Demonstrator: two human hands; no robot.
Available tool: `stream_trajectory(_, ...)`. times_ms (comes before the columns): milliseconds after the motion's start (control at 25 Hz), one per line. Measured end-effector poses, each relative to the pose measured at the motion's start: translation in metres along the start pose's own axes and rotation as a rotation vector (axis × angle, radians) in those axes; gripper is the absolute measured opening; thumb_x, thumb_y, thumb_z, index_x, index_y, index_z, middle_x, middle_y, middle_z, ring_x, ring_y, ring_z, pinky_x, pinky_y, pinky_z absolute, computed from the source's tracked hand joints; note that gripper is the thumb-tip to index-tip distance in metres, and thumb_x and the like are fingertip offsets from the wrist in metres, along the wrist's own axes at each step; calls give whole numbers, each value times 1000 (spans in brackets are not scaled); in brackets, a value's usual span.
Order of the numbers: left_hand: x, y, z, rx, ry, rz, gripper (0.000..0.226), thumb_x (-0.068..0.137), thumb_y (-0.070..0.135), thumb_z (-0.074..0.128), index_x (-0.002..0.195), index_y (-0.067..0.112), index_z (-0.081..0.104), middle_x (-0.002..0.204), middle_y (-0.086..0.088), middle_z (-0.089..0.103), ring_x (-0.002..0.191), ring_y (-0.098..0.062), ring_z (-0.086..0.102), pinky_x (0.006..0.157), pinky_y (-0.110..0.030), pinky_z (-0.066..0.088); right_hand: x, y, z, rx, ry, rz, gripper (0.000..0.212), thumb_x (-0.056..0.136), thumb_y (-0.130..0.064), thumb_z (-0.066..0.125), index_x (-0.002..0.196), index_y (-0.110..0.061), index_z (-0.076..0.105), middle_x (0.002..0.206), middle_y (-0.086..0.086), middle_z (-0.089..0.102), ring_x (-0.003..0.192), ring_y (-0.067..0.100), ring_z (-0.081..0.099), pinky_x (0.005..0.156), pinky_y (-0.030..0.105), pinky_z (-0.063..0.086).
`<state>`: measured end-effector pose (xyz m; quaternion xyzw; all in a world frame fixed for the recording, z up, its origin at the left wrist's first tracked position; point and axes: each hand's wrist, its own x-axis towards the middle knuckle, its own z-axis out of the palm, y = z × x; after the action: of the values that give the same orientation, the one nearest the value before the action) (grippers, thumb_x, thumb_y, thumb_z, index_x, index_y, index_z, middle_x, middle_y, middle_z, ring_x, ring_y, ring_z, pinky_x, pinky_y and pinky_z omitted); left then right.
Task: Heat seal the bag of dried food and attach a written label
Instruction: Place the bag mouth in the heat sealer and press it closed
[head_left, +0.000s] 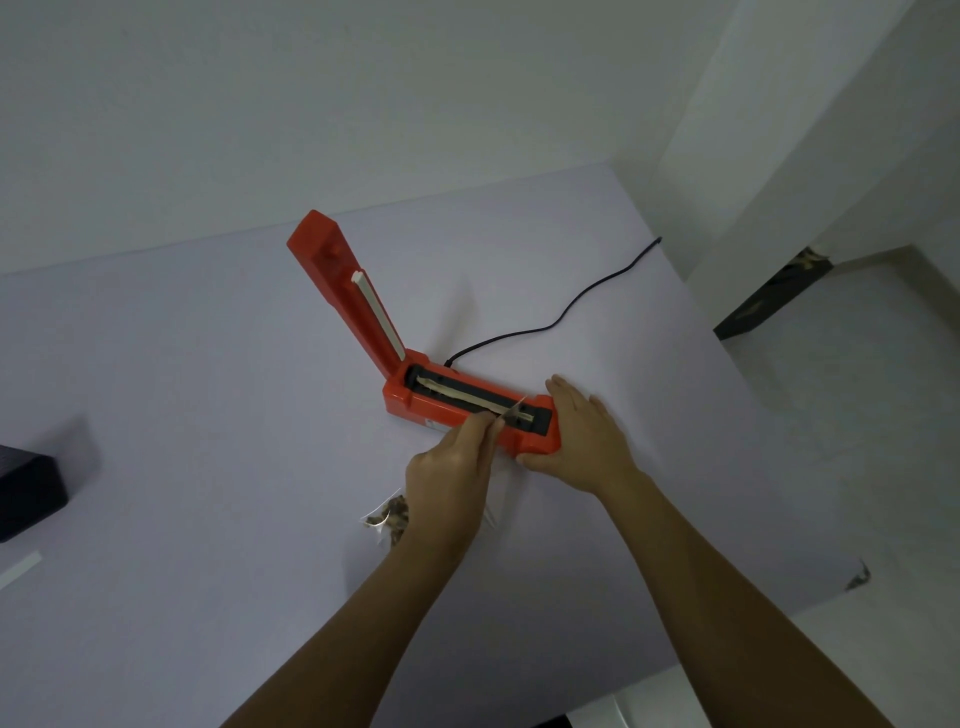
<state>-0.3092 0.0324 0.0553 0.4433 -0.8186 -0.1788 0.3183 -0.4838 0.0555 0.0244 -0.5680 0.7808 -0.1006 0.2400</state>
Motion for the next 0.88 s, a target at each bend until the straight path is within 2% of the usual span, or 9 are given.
stream_trajectory(280,3,4,-6,-55,57,-47,31,91,32,46,97,9,65,82,-7,73,62,-17,68,66,-26,57,0,2,0,4,11,-2,106,66,-57,71,145,-13,15,154,5,21,141,20,22,117,42,11)
stream_trajectory(400,6,5,-17,-262,18,-393,21,90,29,54,101,13,64,86,-5,71,60,-17,65,54,-31,59,-1,1,-1,-16,-2,-5,107,67,-57,70,146,-12,13,155,5,19,142,19,19,117,41,7)
stream_trajectory(480,5,1,-25,-413,24,-589,19,90,28,56,100,14,63,86,-5,70,58,-14,63,44,-20,53,-1,0,-2,-142,19,-13,111,68,-65,64,146,-10,7,157,7,11,144,20,11,116,43,0)
stream_trajectory(560,2,-4,-34,-461,48,-677,17,90,29,56,95,14,62,78,1,67,49,-11,60,39,-15,48,-7,-2,-3,-218,133,-39,113,69,-69,58,146,-8,2,156,6,2,144,23,2,114,44,-3)
stream_trajectory(600,1,-7,-39,-462,65,-700,16,90,30,55,92,15,60,76,4,66,46,-9,59,38,-16,48,-15,-7,-1,-139,230,-79,105,74,-64,58,146,-8,7,155,6,8,144,24,7,115,45,2)
stream_trajectory(680,-2,-14,-48,-457,100,-752,17,91,31,54,88,15,59,74,5,66,42,-7,57,39,-17,48,-41,-20,15,195,409,-172,70,81,-39,58,139,-14,29,144,7,38,134,18,31,112,45,28)
stream_trajectory(760,-7,-22,-58,-456,141,-800,18,92,29,53,88,12,59,75,3,66,41,-9,55,37,-14,45,-74,-42,40,547,291,-209,51,81,-31,57,128,-33,39,129,-10,48,121,2,42,102,30,40)
stream_trajectory(840,-13,-27,-67,-442,182,-821,19,92,28,52,89,10,59,76,1,66,43,-14,56,37,-12,43,-94,-69,62,739,-76,-153,57,78,-39,64,127,-41,35,129,-25,41,120,-9,39,99,15,35)
stream_trajectory(880,-16,-29,-70,-433,198,-828,20,92,28,52,89,9,59,76,1,66,44,-16,56,37,-12,42,-97,-78,73,770,-216,-134,60,77,-40,68,128,-39,36,129,-27,41,119,-11,40,98,14,36)
